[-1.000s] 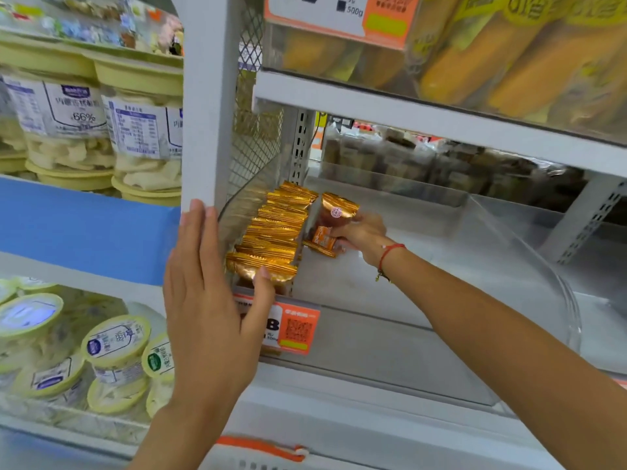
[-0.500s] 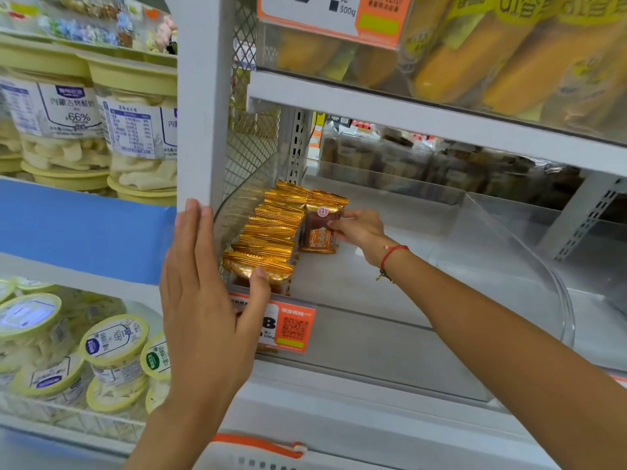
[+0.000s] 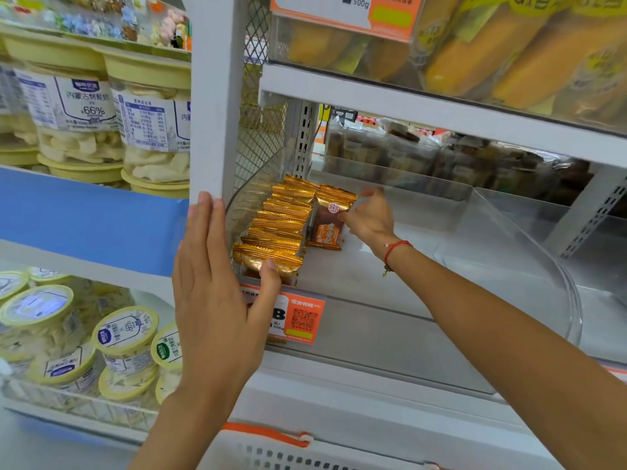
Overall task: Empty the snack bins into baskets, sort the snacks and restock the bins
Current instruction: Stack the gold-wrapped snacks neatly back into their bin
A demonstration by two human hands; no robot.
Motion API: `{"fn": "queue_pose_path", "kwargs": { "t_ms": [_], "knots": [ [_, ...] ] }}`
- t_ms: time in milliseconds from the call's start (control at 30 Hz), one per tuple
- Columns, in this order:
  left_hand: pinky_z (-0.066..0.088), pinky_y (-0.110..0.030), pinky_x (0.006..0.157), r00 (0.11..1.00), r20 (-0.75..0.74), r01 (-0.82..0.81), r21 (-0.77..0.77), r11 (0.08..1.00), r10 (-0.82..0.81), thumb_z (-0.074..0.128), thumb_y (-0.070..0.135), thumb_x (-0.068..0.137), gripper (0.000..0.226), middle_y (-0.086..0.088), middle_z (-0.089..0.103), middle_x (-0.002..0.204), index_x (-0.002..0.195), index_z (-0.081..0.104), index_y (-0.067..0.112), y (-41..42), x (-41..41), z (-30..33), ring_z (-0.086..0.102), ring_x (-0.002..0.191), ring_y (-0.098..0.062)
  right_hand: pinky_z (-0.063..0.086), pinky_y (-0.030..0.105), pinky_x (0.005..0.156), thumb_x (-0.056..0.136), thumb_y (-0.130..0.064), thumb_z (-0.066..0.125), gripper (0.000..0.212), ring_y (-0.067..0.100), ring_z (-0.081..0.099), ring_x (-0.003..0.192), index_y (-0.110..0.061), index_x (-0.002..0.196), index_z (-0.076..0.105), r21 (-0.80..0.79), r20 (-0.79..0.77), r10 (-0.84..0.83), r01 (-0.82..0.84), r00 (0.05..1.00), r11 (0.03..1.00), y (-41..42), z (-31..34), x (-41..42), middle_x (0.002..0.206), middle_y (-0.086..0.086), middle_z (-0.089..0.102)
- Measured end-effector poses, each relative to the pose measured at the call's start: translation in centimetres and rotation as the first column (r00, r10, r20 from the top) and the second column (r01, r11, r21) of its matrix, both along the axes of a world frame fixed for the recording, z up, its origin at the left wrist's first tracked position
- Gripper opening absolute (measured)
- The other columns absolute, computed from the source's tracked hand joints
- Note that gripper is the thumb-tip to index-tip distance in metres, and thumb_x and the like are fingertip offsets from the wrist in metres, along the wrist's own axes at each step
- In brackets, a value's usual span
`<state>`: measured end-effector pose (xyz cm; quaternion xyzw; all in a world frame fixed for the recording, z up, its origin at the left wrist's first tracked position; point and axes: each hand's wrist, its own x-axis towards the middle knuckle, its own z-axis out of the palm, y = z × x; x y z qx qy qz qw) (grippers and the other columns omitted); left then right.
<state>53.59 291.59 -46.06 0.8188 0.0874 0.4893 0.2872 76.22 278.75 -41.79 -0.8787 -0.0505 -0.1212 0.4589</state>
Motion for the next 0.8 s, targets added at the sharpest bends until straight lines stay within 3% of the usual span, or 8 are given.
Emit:
{"fn": "queue_pose_path", "kwargs": {
  "t_ms": [100, 233, 367, 467, 533, 600, 700, 800],
  "knots": [
    [0.013, -0.034, 0.121, 1.0, -0.002, -0.002, -0.006, 1.0, 0.002, 0.044, 0.042, 0.093, 0.074, 0.006, 0.007, 0.162, 0.155, 0.014, 0.014, -0.1, -0.1, 0.1, 0.004, 0.149, -0.008, 0.05, 0.039, 0.089, 0.074, -0.037, 0.081, 0.08, 0.03, 0.052, 0.119, -0.012, 0.136, 0.037, -0.153, 0.051, 0.029, -0.021, 0.998, 0.988, -0.7, 1.1, -0.6, 0.132, 0.012, 0.051],
    [0.014, -0.034, 0.12, 0.999, -0.043, -0.003, -0.003, 1.0, 0.002, 0.043, 0.045, 0.093, 0.075, 0.003, 0.009, 0.163, 0.155, 0.015, 0.014, 0.0, -0.4, 0.6, 0.006, 0.149, -0.01, 0.047, 0.043, 0.099, 0.078, -0.033, 0.077, 0.075, 0.031, 0.048, 0.125, -0.009, 0.138, 0.039, -0.31, -0.122, 0.173, -0.203, 0.977, 0.929, -2.2, 3.5, -3.2, 0.137, 0.013, 0.047],
    [0.02, -0.045, 0.117, 0.991, -0.084, -0.092, 0.109, 0.99, 0.101, 0.044, 0.05, 0.096, 0.069, -0.008, 0.022, 0.159, 0.15, 0.028, 0.011, -0.1, -2.4, 2.0, 0.018, 0.146, -0.024, 0.048, 0.032, 0.081, 0.087, -0.021, 0.069, 0.025, 0.012, 0.059, 0.096, -0.02, 0.111, 0.062, -0.528, -0.023, 0.377, -0.331, 0.926, 0.782, -5.0, 5.9, -9.7, 0.098, -0.005, 0.06],
    [0.028, -0.042, 0.108, 0.994, 0.011, -0.112, 0.214, 0.97, 0.112, 0.051, 0.039, 0.098, 0.051, -0.01, 0.04, 0.147, 0.14, 0.044, 0.01, -1.5, -5.5, 2.7, 0.033, 0.135, -0.027, 0.045, 0.03, 0.069, 0.088, -0.023, 0.065, 0.013, 0.003, 0.056, 0.071, -0.029, 0.099, 0.066, -0.661, 0.095, 0.535, -0.349, 0.839, 0.664, -8.0, 6.7, -16.2, 0.074, -0.02, 0.059],
    [0.038, -0.041, 0.094, 1.0, 0.007, -0.029, 0.258, 0.966, 0.028, 0.054, 0.029, 0.096, 0.037, -0.008, 0.054, 0.131, 0.128, 0.055, 0.011, -2.8, -7.6, 2.4, 0.045, 0.12, -0.028, 0.047, 0.033, 0.072, 0.09, -0.029, 0.062, 0.02, 0.007, 0.057, 0.083, -0.032, 0.109, 0.063, -0.769, 0.07, 0.619, -0.353, 0.782, 0.533, -10.2, 5.9, -19.9, 0.09, -0.016, 0.061],
    [0.044, -0.039, 0.074, 0.994, -0.094, 0.072, 0.269, 0.96, -0.048, 0.052, 0.025, 0.094, 0.026, -0.004, 0.064, 0.108, 0.113, 0.064, 0.013, -4.0, -9.1, 1.5, 0.056, 0.1, -0.027, 0.047, 0.036, 0.08, 0.091, -0.032, 0.061, 0.028, 0.015, 0.049, 0.113, -0.032, 0.119, 0.059, -0.839, 0.063, 0.639, -0.306, 0.767, 0.45, -12.3, 4.2, -21.9, 0.124, -0.006, 0.055],
    [0.046, -0.033, 0.058, 0.95, -0.281, 0.194, 0.195, 0.961, -0.135, 0.052, 0.026, 0.093, 0.02, 0.004, 0.067, 0.097, 0.104, 0.067, 0.02, -5.7, -10.5, -1.7, 0.064, 0.086, -0.022, 0.044, 0.048, 0.101, 0.09, -0.02, 0.064, 0.025, 0.026, 0.032, 0.139, -0.025, 0.114, 0.065, -0.809, 0.161, 0.658, -0.284, 0.736, 0.516, -14.9, 0.0, -23.9, 0.151, 0.005, 0.037],
    [0.051, -0.034, 0.064, 0.858, -0.484, 0.254, 0.11, 0.961, -0.171, 0.055, 0.025, 0.096, 0.018, 0.005, 0.067, 0.106, 0.109, 0.067, 0.023, -6.8, -11.6, -6.9, 0.065, 0.095, -0.022, 0.045, 0.044, 0.097, 0.089, -0.011, 0.062, 0.024, 0.031, 0.045, 0.13, -0.018, 0.112, 0.067, -0.782, 0.253, 0.647, -0.241, 0.719, 0.574, -16.6, -7.1, -26.1, 0.142, 0.009, 0.049]
  ]
}}
